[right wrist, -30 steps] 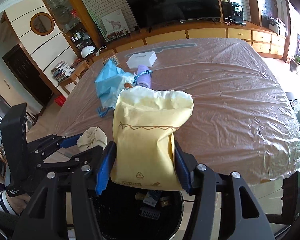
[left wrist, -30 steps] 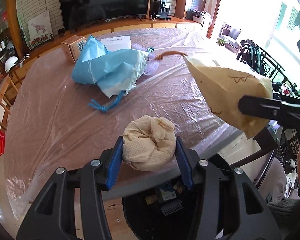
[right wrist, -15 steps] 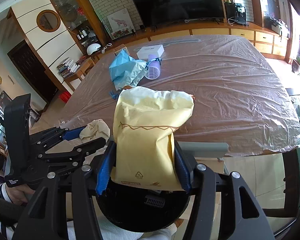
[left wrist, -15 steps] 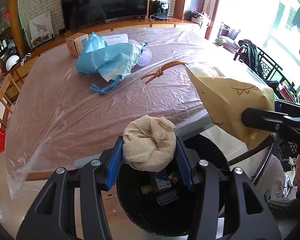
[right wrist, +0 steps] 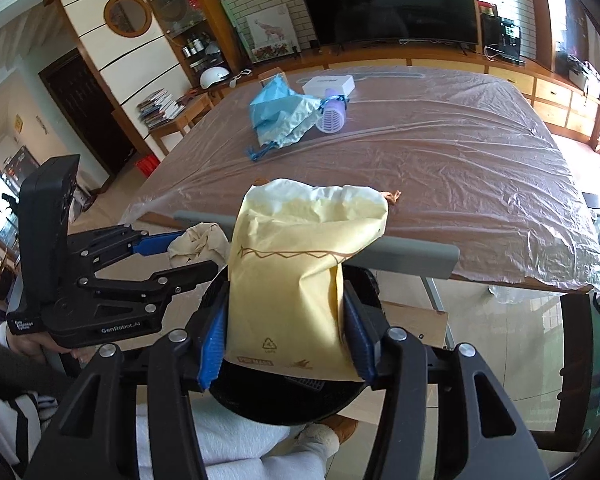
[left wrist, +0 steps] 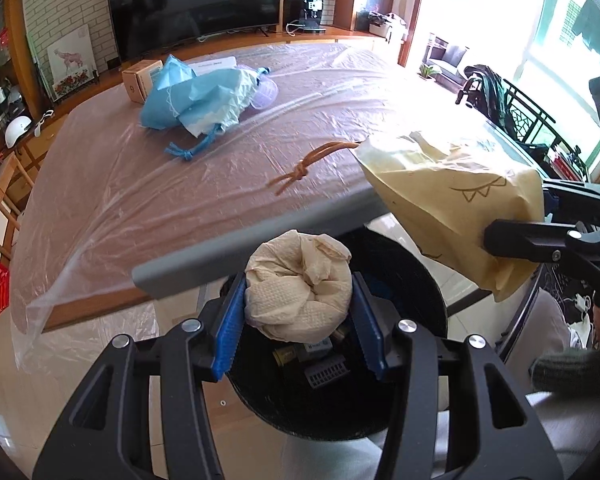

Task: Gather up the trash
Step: 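Carry the paper bag and cloth bundle with both tools over the bin, then hold both items over the bin, then open both tools to drop them, then move both tools back toward the boxes on the table, then grasp the white plastic box with the right tool while the left tool grasps the cardboard box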

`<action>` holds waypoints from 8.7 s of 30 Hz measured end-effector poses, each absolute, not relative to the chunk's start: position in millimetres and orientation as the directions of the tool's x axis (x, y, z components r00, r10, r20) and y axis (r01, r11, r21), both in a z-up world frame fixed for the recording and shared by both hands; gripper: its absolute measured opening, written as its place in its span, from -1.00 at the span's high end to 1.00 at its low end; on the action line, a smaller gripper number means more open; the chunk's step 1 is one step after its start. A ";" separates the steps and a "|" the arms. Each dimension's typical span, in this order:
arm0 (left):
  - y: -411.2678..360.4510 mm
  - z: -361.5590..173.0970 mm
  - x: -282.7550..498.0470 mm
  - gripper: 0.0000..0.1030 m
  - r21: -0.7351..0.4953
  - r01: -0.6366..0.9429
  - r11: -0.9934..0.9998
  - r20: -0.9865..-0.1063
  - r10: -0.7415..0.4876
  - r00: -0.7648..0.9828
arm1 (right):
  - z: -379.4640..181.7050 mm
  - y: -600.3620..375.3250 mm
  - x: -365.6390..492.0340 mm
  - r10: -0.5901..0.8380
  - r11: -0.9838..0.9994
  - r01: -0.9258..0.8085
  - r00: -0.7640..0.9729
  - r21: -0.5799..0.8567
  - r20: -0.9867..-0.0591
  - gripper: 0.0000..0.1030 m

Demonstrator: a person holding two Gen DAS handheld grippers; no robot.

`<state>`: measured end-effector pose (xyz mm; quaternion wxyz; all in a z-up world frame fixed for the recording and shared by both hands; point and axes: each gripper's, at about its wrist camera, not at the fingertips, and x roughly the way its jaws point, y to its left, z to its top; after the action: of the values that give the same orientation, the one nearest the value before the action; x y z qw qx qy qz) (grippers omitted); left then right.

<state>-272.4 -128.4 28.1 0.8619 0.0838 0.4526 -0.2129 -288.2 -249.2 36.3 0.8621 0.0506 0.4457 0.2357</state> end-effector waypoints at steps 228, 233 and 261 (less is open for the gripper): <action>-55.1 36.1 54.5 -0.18 0.084 0.498 0.863 -0.757 -0.270 0.596 | -0.4 -134.9 132.2 0.320 0.935 0.041 0.324 0.351 -0.890 -0.77; -45.6 40.4 50.1 -0.16 0.091 0.450 0.888 -0.743 -0.240 0.624 | -4.0 -107.9 138.8 0.268 0.957 0.022 0.325 0.290 -0.907 -0.77; -26.6 53.4 17.1 -0.16 0.073 0.360 0.930 -0.734 -0.194 0.651 | 3.2 -143.7 117.5 0.456 0.867 0.043 0.331 0.496 -0.826 -0.58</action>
<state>17.1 -26.6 53.4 0.9023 0.1065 0.3885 -0.1535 117.5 -143.7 3.2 0.7850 0.2217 0.5633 0.1317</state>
